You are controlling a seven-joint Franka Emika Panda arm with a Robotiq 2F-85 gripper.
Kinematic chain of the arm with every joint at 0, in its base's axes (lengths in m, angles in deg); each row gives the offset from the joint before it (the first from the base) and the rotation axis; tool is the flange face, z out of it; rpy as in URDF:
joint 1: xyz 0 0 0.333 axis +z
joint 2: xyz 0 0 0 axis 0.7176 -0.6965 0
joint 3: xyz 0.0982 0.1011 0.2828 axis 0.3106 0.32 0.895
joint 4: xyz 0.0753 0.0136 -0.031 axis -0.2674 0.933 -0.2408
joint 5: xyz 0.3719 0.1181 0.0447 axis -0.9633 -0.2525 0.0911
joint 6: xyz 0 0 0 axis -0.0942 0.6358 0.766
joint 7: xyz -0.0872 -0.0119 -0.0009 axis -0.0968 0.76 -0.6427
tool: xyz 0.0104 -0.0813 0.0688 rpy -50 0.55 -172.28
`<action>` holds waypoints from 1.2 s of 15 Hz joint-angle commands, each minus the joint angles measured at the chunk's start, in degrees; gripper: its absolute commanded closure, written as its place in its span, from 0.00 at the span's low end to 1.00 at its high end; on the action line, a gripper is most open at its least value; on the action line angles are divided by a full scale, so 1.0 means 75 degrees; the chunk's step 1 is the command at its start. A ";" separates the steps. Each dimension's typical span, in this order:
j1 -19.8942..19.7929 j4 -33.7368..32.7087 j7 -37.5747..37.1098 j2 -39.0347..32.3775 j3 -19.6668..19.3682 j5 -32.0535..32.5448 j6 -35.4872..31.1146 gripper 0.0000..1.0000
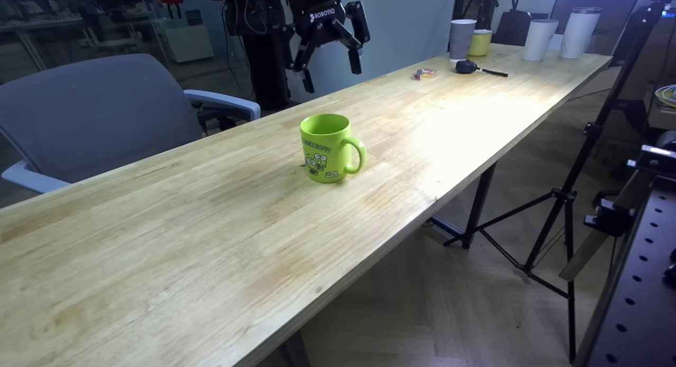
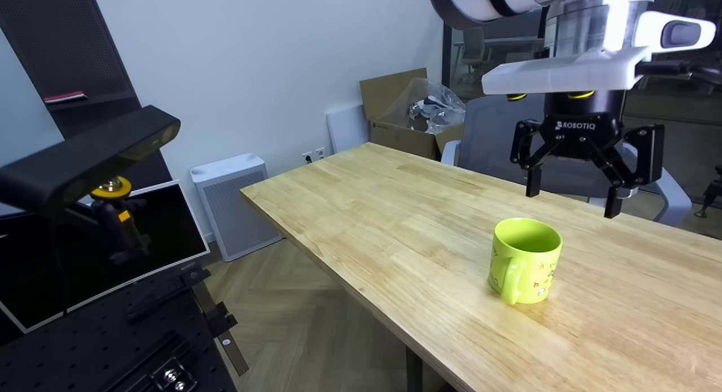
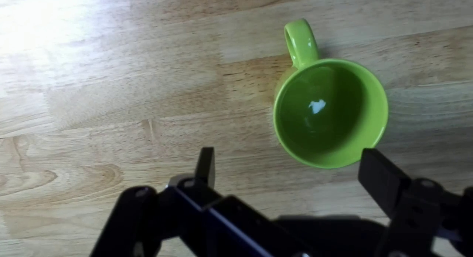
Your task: Pick up the cup and slightly move it to the left. Pick up the cup and move it forward. Pick up the cup and move it to the left.
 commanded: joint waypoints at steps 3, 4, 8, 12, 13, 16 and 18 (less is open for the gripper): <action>-0.0222 0.0591 -0.0072 0.0309 0.0080 -0.0022 -0.0297 0.00; -0.0246 0.0638 -0.0076 0.0298 0.0063 -0.0013 -0.0346 0.00; -0.0367 0.0785 -0.0082 0.0257 0.0031 -0.0028 -0.0516 0.00; -0.0450 0.0886 -0.0121 0.0144 0.0009 -0.0036 -0.0711 0.00; -0.0470 0.0930 -0.0124 0.0118 0.0018 -0.0057 -0.0818 0.00; -0.0479 0.1015 -0.0164 -0.0032 0.0033 -0.0110 -0.1159 0.00; -0.0486 0.1045 -0.0156 -0.0167 0.0061 -0.0185 -0.1385 0.00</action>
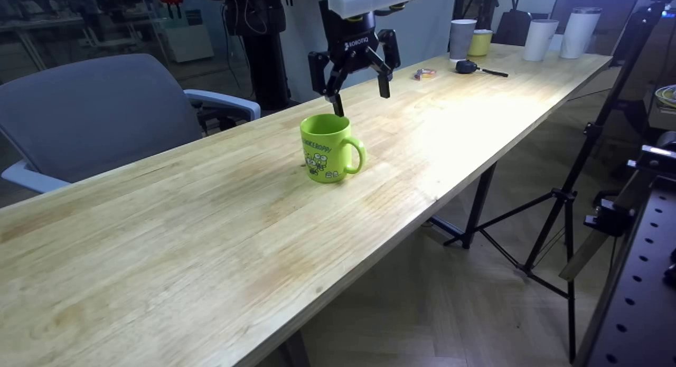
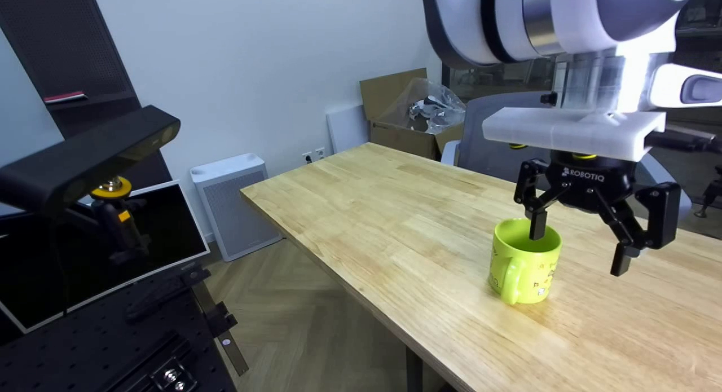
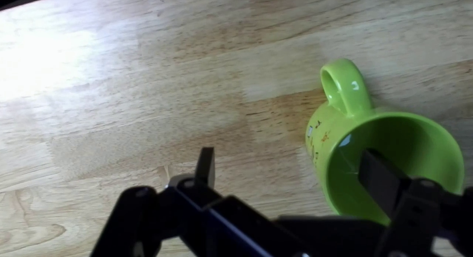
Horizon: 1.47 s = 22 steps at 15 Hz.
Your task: Pick up the cup and slightly move it to the left. Pick up the cup and move it forward. Pick up the cup and move it to the left.
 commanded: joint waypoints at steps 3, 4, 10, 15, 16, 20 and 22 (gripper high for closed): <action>-0.0019 0.0161 -0.0143 -0.0301 0.0068 -0.0211 -0.0645 0.00; -0.0004 0.0165 -0.0149 -0.0373 0.0054 -0.0215 -0.0713 0.00; 0.0061 0.0172 -0.0156 -0.0669 -0.0046 -0.0190 -0.0960 0.55; 0.0045 0.0147 -0.0136 -0.0710 -0.0094 -0.0188 -0.0903 0.88; 0.0058 0.0146 -0.0151 -0.0708 -0.0119 -0.0168 -0.0903 0.94; 0.0063 0.0135 -0.0173 -0.0682 -0.0156 -0.0161 -0.0877 1.00; 0.0075 0.0104 -0.0185 -0.0653 -0.0186 -0.0153 -0.0832 0.97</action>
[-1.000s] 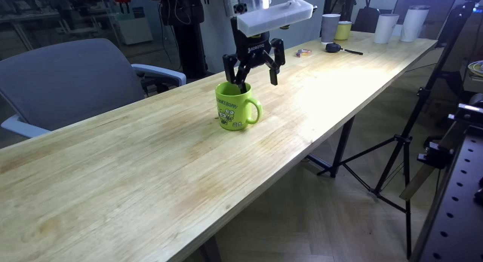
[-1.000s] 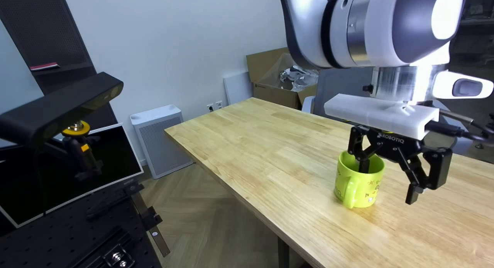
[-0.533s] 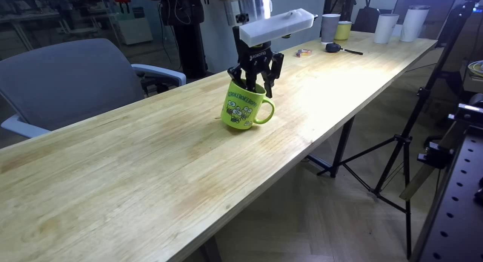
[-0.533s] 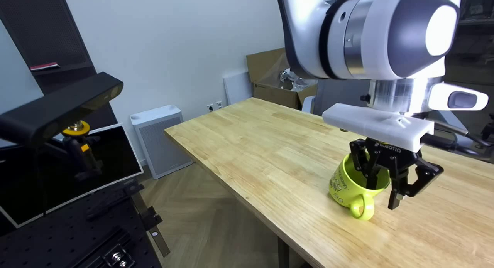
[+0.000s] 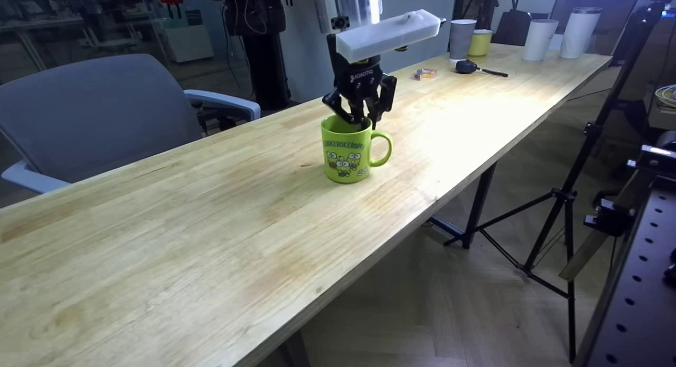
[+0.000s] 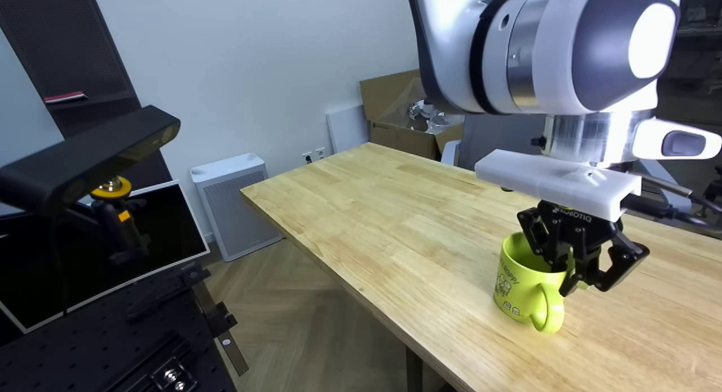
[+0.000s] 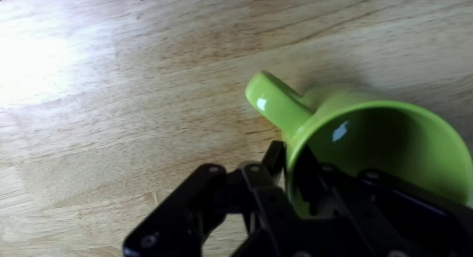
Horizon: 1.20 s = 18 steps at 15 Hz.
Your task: Pick up the cup and slightly move it to the left. Pick up the cup and move it forward. Pick up the cup and move it to the left.
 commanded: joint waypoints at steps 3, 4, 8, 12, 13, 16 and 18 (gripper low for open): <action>0.0132 -0.0058 -0.0237 0.0106 -0.0150 0.0053 0.0092 0.97; 0.0168 -0.0074 -0.0262 0.0142 -0.0145 0.0058 0.0099 0.97; 0.0253 -0.0236 -0.0265 0.0191 -0.0103 0.0039 0.0240 0.97; 0.0352 -0.0610 -0.0309 0.0104 -0.0112 0.0075 0.0456 0.97; 0.0372 -0.0710 -0.0322 0.0055 -0.0122 0.0093 0.0471 0.97; 0.0336 -0.1112 -0.0298 -0.0197 -0.0122 0.0103 0.0566 0.97; 0.0271 -0.1456 -0.0231 -0.0447 -0.0110 0.0092 0.0684 0.97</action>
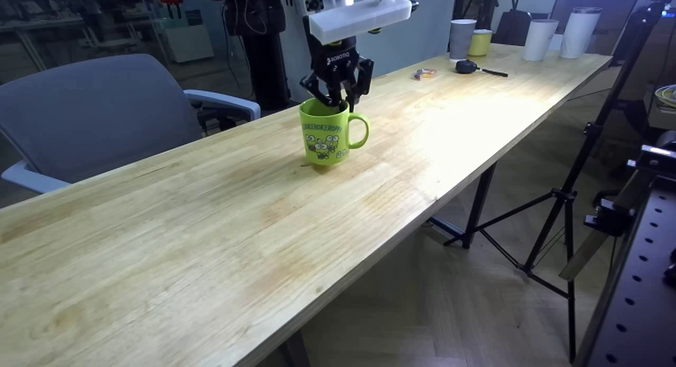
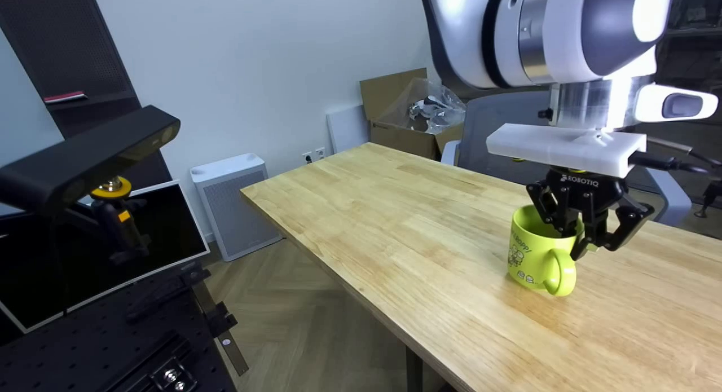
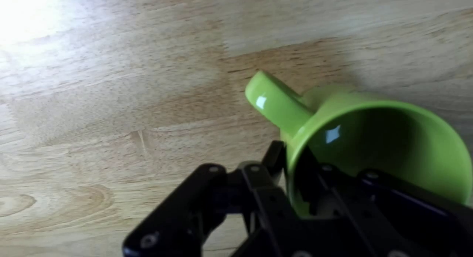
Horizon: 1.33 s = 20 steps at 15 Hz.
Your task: Pick up the cup and slightly move it to the left. Pick up the cup and move it forward. Pick up the cup and move it to the left.
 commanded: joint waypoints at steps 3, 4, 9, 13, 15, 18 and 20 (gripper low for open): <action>-0.0335 -0.1294 0.0133 -0.0732 0.0068 -0.0073 0.0705 0.97; -0.0413 -0.1551 0.0174 -0.0902 0.0082 -0.0096 0.0830 0.97; -0.0713 -0.2859 0.0264 -0.1740 0.0100 -0.0137 0.1470 0.97; -0.0781 -0.3581 0.0255 -0.2102 0.0100 -0.0112 0.1978 0.97; -0.0785 -0.3818 0.0230 -0.2223 0.0094 -0.0102 0.2175 0.97; -0.0774 -0.4080 0.0196 -0.2344 0.0071 -0.0069 0.2413 0.97; -0.0769 -0.4213 0.0171 -0.2411 0.0058 -0.0057 0.2530 0.97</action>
